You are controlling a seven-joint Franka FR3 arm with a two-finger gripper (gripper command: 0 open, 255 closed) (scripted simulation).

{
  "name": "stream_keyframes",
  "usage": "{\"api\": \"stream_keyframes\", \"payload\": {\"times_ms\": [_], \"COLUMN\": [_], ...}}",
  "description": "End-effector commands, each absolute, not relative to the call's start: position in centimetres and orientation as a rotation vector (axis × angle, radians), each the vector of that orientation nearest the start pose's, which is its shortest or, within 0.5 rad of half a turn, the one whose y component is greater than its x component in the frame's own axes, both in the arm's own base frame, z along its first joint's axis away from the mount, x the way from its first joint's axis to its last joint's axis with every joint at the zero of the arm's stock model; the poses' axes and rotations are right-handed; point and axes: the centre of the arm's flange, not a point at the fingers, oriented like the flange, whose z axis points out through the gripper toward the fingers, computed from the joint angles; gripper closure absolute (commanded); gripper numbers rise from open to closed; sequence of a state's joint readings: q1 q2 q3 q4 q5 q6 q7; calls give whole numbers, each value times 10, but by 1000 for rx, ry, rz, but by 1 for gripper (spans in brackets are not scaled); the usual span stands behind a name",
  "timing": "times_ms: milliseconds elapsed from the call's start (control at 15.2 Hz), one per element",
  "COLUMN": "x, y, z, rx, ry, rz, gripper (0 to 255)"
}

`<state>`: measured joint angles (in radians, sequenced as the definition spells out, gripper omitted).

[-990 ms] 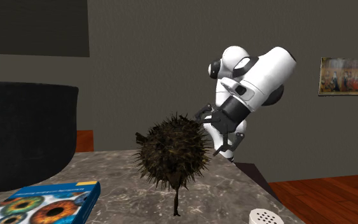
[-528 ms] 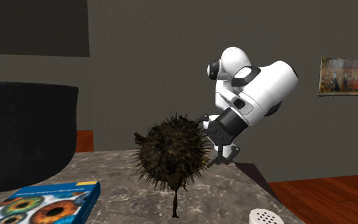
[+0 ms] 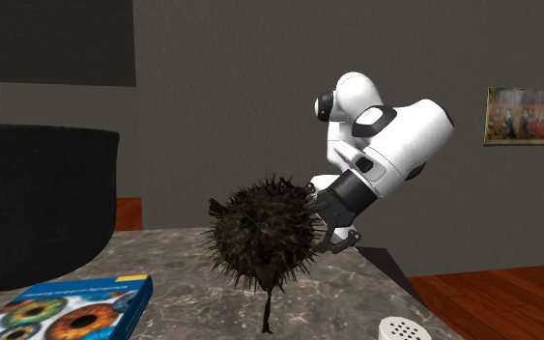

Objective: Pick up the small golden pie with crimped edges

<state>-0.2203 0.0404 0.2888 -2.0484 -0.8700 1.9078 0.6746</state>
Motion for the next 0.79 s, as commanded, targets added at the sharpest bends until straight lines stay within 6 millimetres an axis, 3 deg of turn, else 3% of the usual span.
{"api": "stream_keyframes", "payload": {"times_ms": [0, 264, 726], "x": [552, 552, 552], "y": [-19, -20, -20], "z": [426, 426, 463], "rx": [2339, 2339, 2339], "ry": [-264, -264, -264], "rz": [154, 154, 154], "gripper": [255, 255, 255]}}
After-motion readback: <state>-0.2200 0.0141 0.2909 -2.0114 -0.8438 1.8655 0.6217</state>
